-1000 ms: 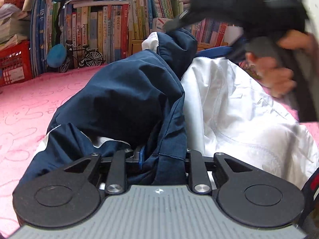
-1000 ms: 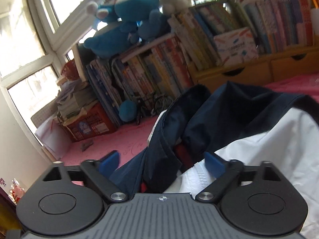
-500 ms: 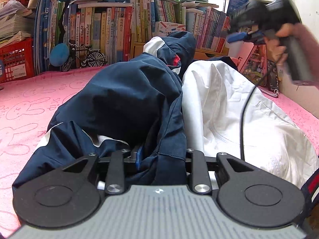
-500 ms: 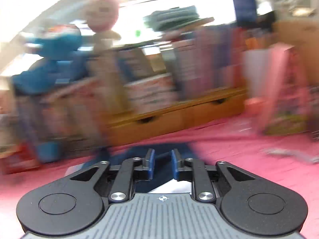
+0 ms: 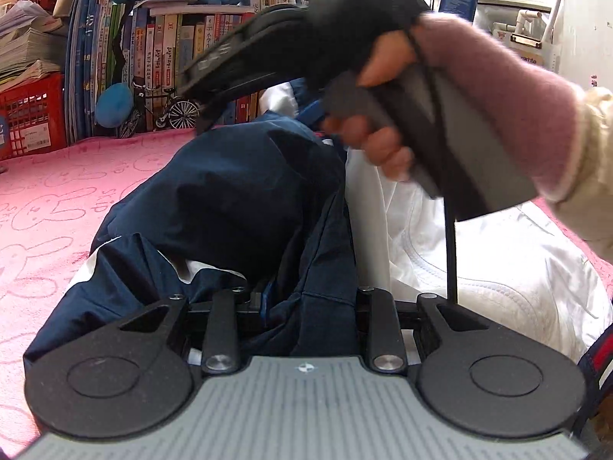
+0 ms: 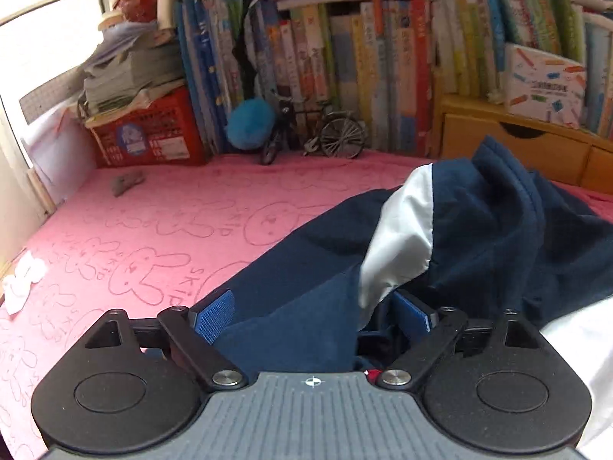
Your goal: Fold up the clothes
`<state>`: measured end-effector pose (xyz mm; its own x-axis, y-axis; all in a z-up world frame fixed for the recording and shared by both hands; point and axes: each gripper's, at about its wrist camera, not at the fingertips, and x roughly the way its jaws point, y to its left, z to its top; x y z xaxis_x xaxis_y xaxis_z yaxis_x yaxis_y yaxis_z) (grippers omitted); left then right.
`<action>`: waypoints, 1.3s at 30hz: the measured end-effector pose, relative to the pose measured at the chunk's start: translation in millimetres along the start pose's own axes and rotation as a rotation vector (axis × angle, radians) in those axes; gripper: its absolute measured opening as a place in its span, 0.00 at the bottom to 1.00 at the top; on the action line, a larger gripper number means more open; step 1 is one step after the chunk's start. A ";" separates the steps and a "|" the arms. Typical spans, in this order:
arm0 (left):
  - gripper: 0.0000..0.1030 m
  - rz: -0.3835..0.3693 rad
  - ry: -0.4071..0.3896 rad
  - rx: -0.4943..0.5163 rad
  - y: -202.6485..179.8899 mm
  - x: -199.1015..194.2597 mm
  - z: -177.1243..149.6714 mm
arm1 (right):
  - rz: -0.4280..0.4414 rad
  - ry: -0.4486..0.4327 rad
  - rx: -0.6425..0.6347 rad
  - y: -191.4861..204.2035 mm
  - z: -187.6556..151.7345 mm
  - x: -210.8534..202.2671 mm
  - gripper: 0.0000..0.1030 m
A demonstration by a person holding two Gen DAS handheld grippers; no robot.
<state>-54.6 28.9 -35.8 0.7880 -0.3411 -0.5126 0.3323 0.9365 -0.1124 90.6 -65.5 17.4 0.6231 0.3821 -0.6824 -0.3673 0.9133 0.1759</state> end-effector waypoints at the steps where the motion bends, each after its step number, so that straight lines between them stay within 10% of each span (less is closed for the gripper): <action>1: 0.28 -0.003 0.000 -0.007 1.1 0.1 0.2 | 0.029 0.008 0.031 0.4 3.4 2.5 0.68; 3: 0.28 -0.008 -0.002 -0.021 3.1 -0.1 0.4 | 0.127 0.009 0.130 -6.1 12.9 1.1 0.33; 10: 0.29 -0.007 -0.005 -0.031 3.5 -1.4 1.1 | 0.773 -0.284 0.568 -89.1 35.5 -86.3 0.05; 14: 0.30 -0.004 -0.006 -0.024 2.4 -2.0 1.1 | 0.501 -0.480 0.338 -91.7 42.5 -160.2 0.14; 18: 0.30 0.002 -0.005 -0.015 1.3 -1.2 0.9 | 0.370 -0.240 0.115 -55.1 29.8 -125.0 0.56; 22: 0.30 0.002 -0.006 -0.016 1.2 -1.3 0.7 | 0.191 -0.048 -0.031 5.2 4.6 -57.6 0.56; 34: 0.31 0.002 -0.009 -0.026 2.4 -0.2 2.0 | 0.276 0.010 -0.330 86.4 -6.2 -48.6 0.54; 39: 0.31 0.014 -0.014 -0.057 6.2 0.0 2.6 | 0.285 0.034 -0.055 68.0 32.6 3.3 0.37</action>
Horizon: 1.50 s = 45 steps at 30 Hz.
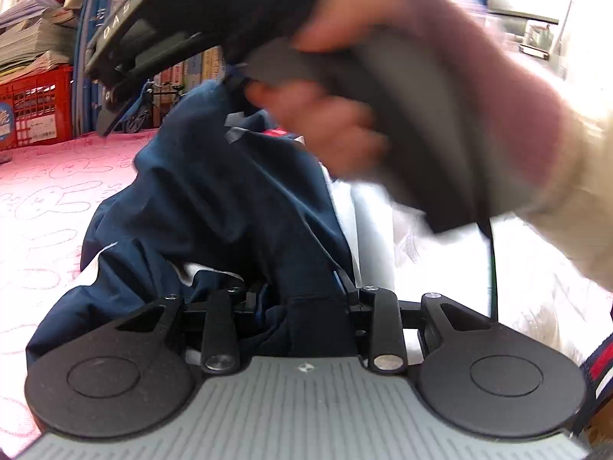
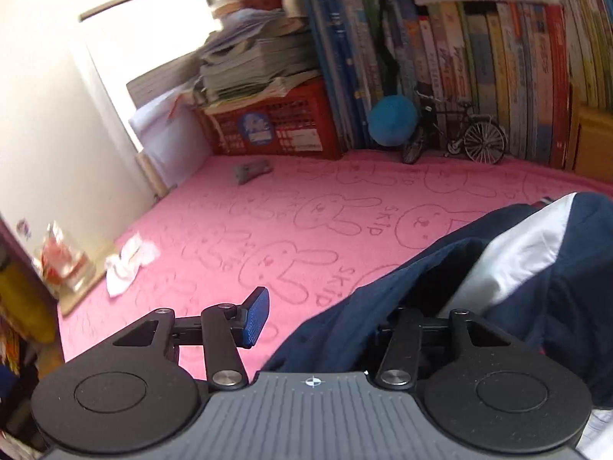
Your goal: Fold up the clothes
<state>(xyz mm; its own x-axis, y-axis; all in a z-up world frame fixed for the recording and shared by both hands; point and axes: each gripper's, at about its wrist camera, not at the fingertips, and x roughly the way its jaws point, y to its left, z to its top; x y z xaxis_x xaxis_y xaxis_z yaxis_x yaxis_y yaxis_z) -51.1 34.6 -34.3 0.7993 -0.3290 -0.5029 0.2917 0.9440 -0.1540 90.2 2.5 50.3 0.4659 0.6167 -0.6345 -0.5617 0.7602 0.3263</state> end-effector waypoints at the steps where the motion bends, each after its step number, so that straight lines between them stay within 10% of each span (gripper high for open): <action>1: 0.31 0.002 -0.001 -0.006 0.8 0.0 0.2 | -0.026 0.000 0.068 -8.2 8.3 9.3 0.26; 2: 0.31 0.005 -0.002 -0.012 1.5 0.1 0.3 | -0.026 -0.005 0.142 -17.7 16.7 13.2 0.09; 11: 0.56 -0.053 -0.025 0.024 2.5 -2.0 0.6 | 0.519 -0.478 0.505 -100.9 -11.4 -159.7 0.09; 22: 0.64 -0.085 -0.034 0.106 -10.8 -8.5 -8.1 | 0.129 -0.829 0.422 -102.7 -135.6 -299.2 0.09; 25: 0.71 -0.111 -0.046 0.114 -9.1 -16.9 -8.8 | -0.097 -0.911 0.272 -75.4 -154.5 -315.4 0.09; 27: 0.76 -0.155 -0.048 0.086 -1.1 -28.2 -8.6 | -0.292 -0.916 0.079 -47.8 -163.4 -314.6 0.09; 31: 0.82 -0.288 -0.094 -0.127 25.9 -68.1 3.8 | -0.367 -0.767 -0.146 -22.1 -179.6 -275.3 0.09; 38: 1.00 -0.446 -0.250 -0.406 41.6 -125.4 32.8 | -0.272 -0.495 -0.383 21.9 -219.8 -191.3 0.09; 45: 1.00 -0.315 -0.128 -0.463 35.6 -86.7 27.7 | -0.205 -0.409 -0.536 60.3 -246.7 -164.8 0.10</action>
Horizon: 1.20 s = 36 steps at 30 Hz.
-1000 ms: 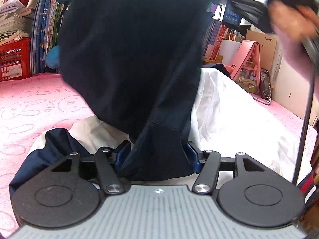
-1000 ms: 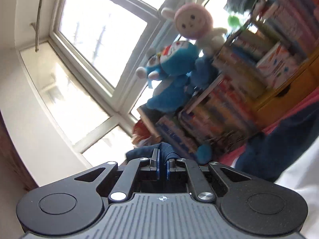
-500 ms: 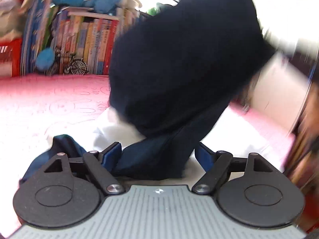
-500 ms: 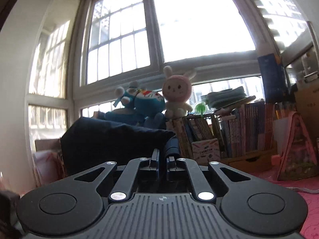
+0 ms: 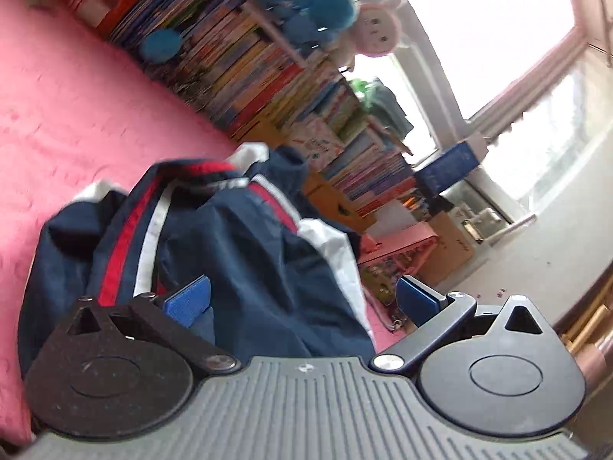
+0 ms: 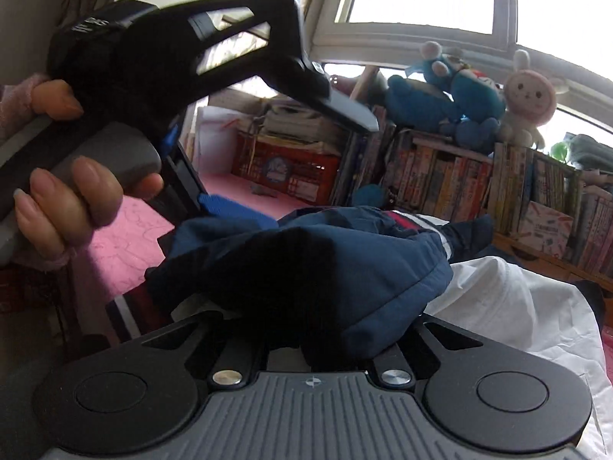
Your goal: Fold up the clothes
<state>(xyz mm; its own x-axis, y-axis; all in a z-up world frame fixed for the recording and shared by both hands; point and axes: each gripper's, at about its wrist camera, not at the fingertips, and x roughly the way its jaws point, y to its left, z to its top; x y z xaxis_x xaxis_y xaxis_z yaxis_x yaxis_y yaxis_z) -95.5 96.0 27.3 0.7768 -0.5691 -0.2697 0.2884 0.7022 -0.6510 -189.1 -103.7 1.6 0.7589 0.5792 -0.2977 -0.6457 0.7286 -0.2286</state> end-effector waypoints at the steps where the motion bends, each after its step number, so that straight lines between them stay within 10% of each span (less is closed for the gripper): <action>1: 1.00 0.022 0.011 -0.009 1.4 5.3 -1.3 | 0.007 0.007 -0.006 0.6 0.1 1.8 0.10; 7: 0.96 0.157 0.078 -0.061 9.7 37.3 -9.3 | 0.033 0.018 -0.019 7.2 -3.2 2.3 0.14; 9: 0.43 0.202 0.100 -0.078 12.5 47.9 -12.0 | 0.032 0.018 -0.026 10.4 -3.7 2.5 0.16; 12: 0.13 0.233 0.131 -0.094 14.4 60.2 -13.2 | 0.030 0.026 -0.015 10.2 -2.8 4.0 0.16; 16: 0.26 0.171 0.110 -0.024 -1.0 44.0 -5.1 | 0.037 0.026 0.003 7.1 -0.4 5.1 0.16; 18: 0.74 0.149 0.126 0.025 -11.8 34.8 -1.7 | 0.043 0.018 -0.007 7.4 3.1 6.7 0.16; 19: 0.83 0.134 0.138 0.063 -18.4 29.9 -0.8 | 0.044 0.008 -0.035 11.6 4.5 7.7 0.16; 24: 0.98 0.184 0.268 0.281 -44.9 35.3 -10.6 | 0.080 -0.036 -0.137 31.3 11.1 11.5 0.18; 25: 0.95 0.212 0.291 0.317 -47.4 40.1 -14.5 | 0.095 -0.040 -0.143 34.9 12.1 11.6 0.18; 27: 0.43 0.282 0.308 0.357 -43.2 48.7 -19.1 | 0.107 -0.034 -0.153 39.7 11.2 12.4 0.19; 29: 0.21 0.310 0.294 0.363 -38.0 50.1 -12.0 | 0.110 -0.023 -0.156 40.9 8.0 11.5 0.19; 36: 0.08 0.390 -0.064 0.447 -50.1 -12.7 51.2 | 0.049 -0.080 -0.059 9.1 19.8 -0.6 0.39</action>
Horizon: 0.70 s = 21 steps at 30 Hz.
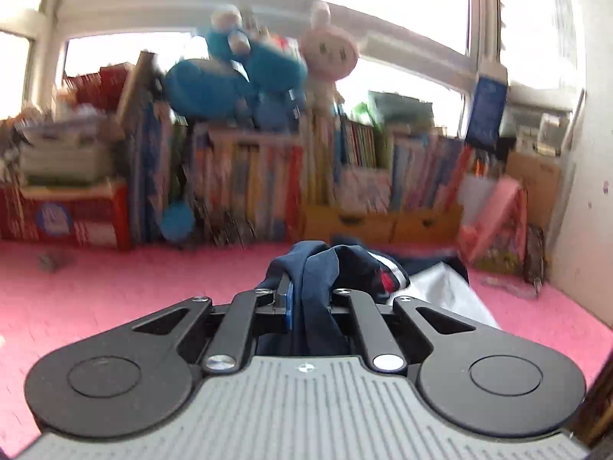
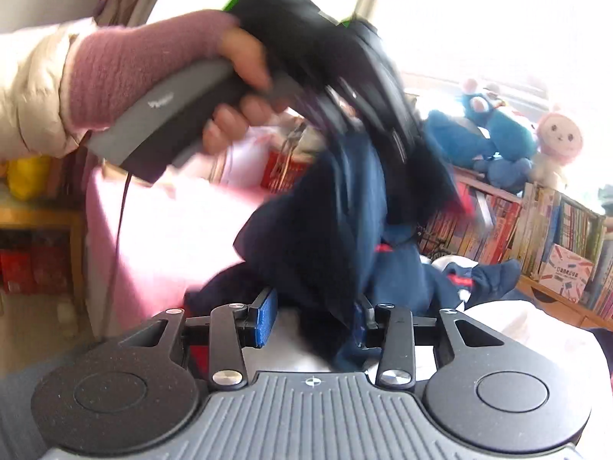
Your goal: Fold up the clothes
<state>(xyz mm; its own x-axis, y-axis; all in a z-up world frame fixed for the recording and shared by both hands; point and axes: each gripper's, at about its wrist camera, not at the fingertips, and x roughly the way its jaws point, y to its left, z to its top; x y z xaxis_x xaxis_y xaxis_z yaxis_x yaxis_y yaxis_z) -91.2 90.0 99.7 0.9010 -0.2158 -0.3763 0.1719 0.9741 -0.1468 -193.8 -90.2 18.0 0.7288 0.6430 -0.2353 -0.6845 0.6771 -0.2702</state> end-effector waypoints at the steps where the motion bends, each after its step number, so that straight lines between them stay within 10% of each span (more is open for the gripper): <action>1: 0.08 0.030 -0.057 0.001 5.6 -11.0 7.1 | 0.002 -0.006 0.021 -4.8 2.6 0.4 0.39; 5: 0.09 0.149 -0.285 0.007 27.9 -55.0 35.5 | 0.018 0.001 0.069 -18.2 3.8 4.4 0.40; 12: 0.09 0.326 -0.270 -0.183 103.5 -90.0 -3.1 | 0.204 0.066 0.162 -36.8 2.0 0.7 0.46; 19: 0.06 0.356 -0.256 -0.147 168.5 -61.1 77.0 | -0.046 0.091 0.266 -97.5 19.9 22.9 0.54; 21: 0.07 0.302 -0.401 -0.020 166.4 -67.8 117.5 | -0.121 0.104 0.277 -106.7 18.2 29.0 0.54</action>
<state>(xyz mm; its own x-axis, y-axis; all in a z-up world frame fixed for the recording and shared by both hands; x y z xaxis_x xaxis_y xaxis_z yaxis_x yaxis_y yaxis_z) -76.9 274.7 208.3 0.9922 0.1224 -0.0244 -0.1243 0.9867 -0.1048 -99.9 -137.3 57.0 0.7933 0.5213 -0.3146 -0.5601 0.8274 -0.0413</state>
